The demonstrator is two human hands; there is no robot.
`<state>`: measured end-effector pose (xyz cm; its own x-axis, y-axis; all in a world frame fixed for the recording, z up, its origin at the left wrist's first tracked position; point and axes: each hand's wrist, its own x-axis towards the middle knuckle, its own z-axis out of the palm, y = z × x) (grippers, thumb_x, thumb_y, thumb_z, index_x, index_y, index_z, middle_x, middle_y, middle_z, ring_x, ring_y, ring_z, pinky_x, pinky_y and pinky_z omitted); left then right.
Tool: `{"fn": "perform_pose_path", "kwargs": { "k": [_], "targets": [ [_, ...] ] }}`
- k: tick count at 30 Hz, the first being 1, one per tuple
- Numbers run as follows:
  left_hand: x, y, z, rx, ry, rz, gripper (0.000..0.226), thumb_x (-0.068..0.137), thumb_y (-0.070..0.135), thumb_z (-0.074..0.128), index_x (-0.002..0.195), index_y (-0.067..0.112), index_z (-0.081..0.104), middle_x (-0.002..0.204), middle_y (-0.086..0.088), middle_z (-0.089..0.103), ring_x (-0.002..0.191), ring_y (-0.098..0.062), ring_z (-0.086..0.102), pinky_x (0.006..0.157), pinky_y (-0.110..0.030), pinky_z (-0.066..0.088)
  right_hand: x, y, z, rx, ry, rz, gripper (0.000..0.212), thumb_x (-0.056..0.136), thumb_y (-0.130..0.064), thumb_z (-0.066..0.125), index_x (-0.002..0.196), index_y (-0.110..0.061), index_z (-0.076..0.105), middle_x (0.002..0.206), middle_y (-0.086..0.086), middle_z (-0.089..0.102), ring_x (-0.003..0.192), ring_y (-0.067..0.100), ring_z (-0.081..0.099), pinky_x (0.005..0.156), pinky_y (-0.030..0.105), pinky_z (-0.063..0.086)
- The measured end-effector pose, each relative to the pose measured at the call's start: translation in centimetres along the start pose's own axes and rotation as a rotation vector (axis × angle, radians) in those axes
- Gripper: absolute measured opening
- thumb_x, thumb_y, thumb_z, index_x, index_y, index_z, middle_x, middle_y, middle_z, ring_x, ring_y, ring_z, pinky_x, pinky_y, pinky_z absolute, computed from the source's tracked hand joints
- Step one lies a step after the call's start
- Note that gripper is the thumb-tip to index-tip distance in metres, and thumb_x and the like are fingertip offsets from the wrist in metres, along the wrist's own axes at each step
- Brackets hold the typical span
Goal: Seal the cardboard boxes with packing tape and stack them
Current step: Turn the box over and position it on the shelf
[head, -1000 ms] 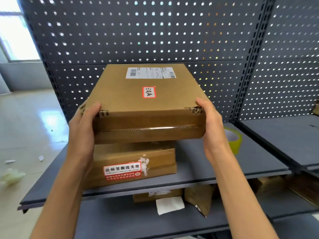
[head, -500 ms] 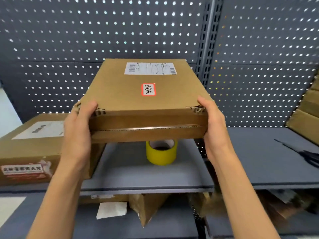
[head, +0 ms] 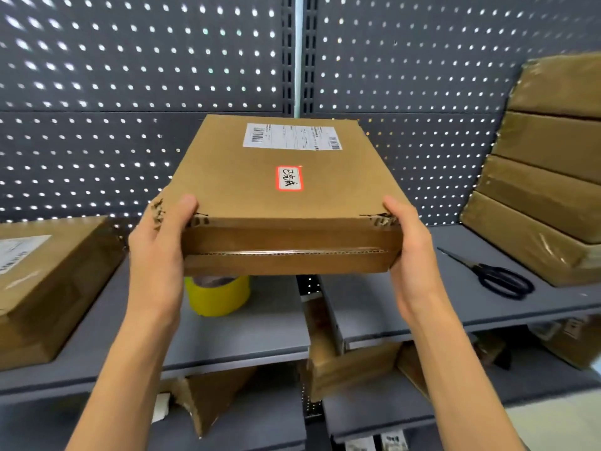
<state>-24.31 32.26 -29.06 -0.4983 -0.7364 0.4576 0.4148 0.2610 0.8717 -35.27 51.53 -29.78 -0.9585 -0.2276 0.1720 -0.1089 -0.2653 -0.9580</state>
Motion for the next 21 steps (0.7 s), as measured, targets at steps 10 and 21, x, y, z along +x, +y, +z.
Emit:
{"fn": "perform_pose_path", "kwargs": {
  "k": [10,21],
  "targets": [
    [-3.6,-2.2,8.2,0.037,0.037,-0.062,0.013,0.096,0.02,0.049,0.09,0.026,0.059,0.064,0.031,0.062,0.065,0.016,0.054,0.058,-0.004,0.039,3.8,1.1,-8.1,0.028,-0.032,0.048,0.073,0.06,-0.064,0.06,0.123,-0.028,0.062,0.123,-0.005,0.065,0.118,0.015,0.057,0.107,0.049,0.039],
    [-7.9,-6.3,12.9,0.096,0.098,-0.176,0.022,0.095,0.014,0.05,0.113,0.009,0.061,0.079,0.018,0.061,0.067,0.017,0.055,0.063,-0.005,0.042,6.4,4.7,-14.6,0.029,-0.078,0.166,0.08,0.057,-0.061,0.062,0.128,-0.024,0.059,0.125,-0.004,0.063,0.121,0.017,0.054,0.11,0.049,0.036]
  ]
}}
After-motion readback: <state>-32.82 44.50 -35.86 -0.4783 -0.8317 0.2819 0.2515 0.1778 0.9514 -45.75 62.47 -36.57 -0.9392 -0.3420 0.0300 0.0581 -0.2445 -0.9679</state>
